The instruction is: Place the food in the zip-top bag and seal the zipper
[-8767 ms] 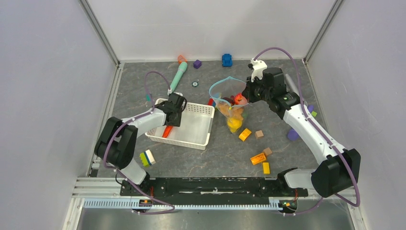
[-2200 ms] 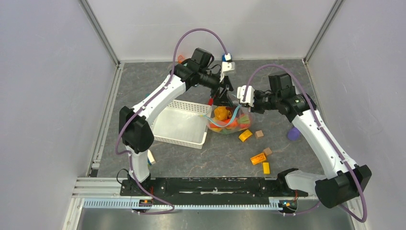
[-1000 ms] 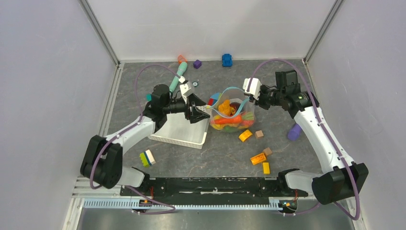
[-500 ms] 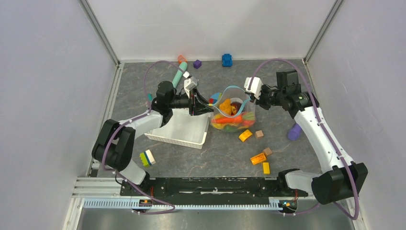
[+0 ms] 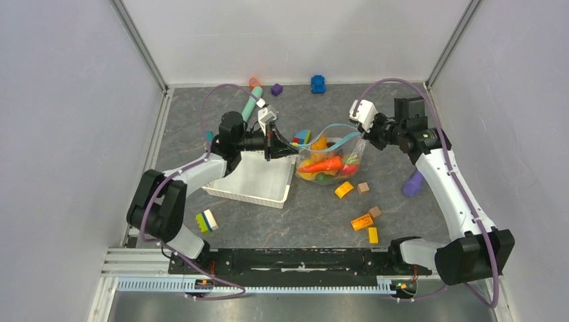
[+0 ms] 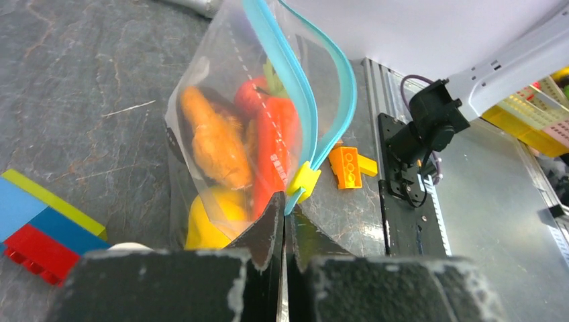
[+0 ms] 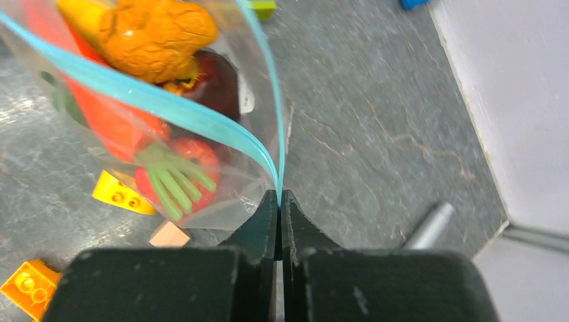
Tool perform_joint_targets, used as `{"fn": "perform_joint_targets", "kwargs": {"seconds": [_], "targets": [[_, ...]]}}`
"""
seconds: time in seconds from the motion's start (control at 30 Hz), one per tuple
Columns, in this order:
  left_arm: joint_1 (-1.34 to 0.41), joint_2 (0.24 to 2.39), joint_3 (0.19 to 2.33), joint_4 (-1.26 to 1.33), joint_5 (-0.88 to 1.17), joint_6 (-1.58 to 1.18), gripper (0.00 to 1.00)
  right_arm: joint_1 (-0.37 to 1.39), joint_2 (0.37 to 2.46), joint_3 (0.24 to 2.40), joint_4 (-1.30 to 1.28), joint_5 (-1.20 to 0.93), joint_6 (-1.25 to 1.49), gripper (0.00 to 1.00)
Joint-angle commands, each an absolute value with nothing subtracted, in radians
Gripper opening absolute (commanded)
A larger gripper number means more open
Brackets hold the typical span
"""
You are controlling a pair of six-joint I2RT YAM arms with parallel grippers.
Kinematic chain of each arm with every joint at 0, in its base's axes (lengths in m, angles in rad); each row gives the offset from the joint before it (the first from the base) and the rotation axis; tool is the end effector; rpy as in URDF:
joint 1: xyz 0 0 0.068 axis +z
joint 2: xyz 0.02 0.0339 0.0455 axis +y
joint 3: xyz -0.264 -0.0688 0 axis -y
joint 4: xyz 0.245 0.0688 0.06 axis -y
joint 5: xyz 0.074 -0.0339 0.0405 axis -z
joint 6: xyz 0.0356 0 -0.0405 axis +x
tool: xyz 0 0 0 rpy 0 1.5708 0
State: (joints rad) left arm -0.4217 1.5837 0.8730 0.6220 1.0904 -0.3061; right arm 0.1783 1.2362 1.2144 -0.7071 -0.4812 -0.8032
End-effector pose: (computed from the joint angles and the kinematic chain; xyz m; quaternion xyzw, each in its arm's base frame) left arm 0.2958 -0.1673 0.2551 0.3859 0.6095 -0.5630 0.4032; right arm 0.2513 0.0620 0.3472 -0.5036 0.7359 0.0850 0.4445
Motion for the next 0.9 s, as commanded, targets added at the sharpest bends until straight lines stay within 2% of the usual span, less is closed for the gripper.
{"fn": "perform_joint_targets", "kwargs": {"seconds": [0.0,0.17,0.3,0.33,0.4,0.5,0.6,0.77,0.87], "targets": [[-0.418,1.478,0.908,0.422,0.986,-0.152,0.02,0.138,1.214,1.211,-0.630,-0.338,-0.733,0.00],[-0.420,1.457,0.844,0.579,0.979,-0.280,0.02,0.102,1.227,1.166,-0.572,-0.238,-0.688,0.00],[-0.422,1.467,0.825,0.661,0.984,-0.360,0.02,0.094,1.231,1.158,-0.559,-0.308,-0.721,0.01],[-0.423,1.467,0.825,0.670,0.978,-0.369,0.02,0.095,1.222,1.148,-0.548,-0.338,-0.733,0.07],[-0.426,1.462,0.828,0.663,0.963,-0.367,0.02,0.095,1.194,1.131,-0.540,-0.413,-0.773,0.31],[-0.430,1.444,0.840,0.645,0.957,-0.358,0.02,0.095,1.146,1.130,-0.544,-0.496,-0.819,0.58],[-0.439,1.426,0.858,0.589,0.949,-0.323,0.02,0.095,1.098,1.128,-0.517,-0.610,-0.817,0.97],[-0.455,1.408,0.859,0.567,0.943,-0.295,0.02,0.098,1.001,1.076,-0.387,-0.923,-0.805,0.98],[-0.462,1.394,0.854,0.563,0.946,-0.281,0.02,0.122,0.979,1.038,-0.169,-1.058,-0.628,0.98]]}}
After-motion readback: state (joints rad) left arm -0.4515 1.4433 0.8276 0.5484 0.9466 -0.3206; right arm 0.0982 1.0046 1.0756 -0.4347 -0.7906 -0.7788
